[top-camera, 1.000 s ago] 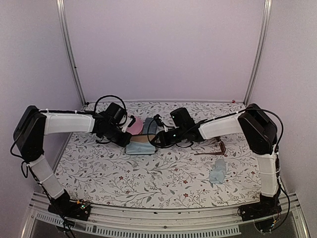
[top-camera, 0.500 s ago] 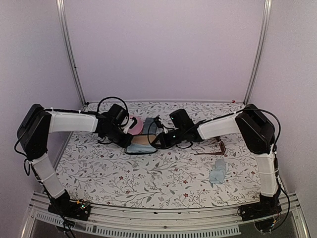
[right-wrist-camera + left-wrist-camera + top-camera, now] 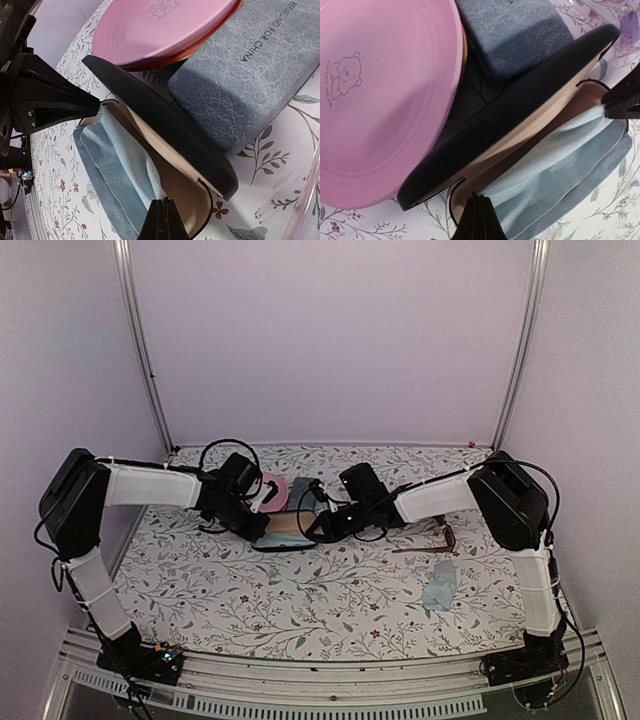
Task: Organize the sunglasses
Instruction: Place the folded cleaning cloth in the sunglasses case.
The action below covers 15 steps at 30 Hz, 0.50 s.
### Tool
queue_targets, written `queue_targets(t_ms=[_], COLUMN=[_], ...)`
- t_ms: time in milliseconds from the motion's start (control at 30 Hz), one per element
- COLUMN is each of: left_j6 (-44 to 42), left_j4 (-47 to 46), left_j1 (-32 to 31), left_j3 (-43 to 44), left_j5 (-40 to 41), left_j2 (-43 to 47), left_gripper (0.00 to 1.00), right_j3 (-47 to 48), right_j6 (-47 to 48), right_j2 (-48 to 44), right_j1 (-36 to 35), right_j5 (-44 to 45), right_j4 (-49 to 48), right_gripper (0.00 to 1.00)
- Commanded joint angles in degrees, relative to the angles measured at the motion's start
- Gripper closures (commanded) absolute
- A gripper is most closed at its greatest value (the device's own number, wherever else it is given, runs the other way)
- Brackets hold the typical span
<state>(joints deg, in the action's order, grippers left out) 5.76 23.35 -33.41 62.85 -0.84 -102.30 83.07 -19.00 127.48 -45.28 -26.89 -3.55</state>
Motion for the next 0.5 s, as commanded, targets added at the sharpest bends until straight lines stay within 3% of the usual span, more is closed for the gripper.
queue_targets(t_ms=[0, 467], left_j6=[-0.57, -0.85], left_j4=[-0.37, -0.83], left_j1=[0.74, 0.71], left_j3=[0.97, 1.71], left_j5=[-0.3, 0.32], left_j2=[-1.49, -2.68], left_gripper=[1.0, 1.0], right_j3=[1.94, 2.36], right_j6=[0.89, 1.51], right_j2=[1.01, 1.12], right_j1=[0.36, 0.45], right_j5=[1.17, 3.41], right_j4=[0.93, 2.07], right_gripper=[1.0, 1.0])
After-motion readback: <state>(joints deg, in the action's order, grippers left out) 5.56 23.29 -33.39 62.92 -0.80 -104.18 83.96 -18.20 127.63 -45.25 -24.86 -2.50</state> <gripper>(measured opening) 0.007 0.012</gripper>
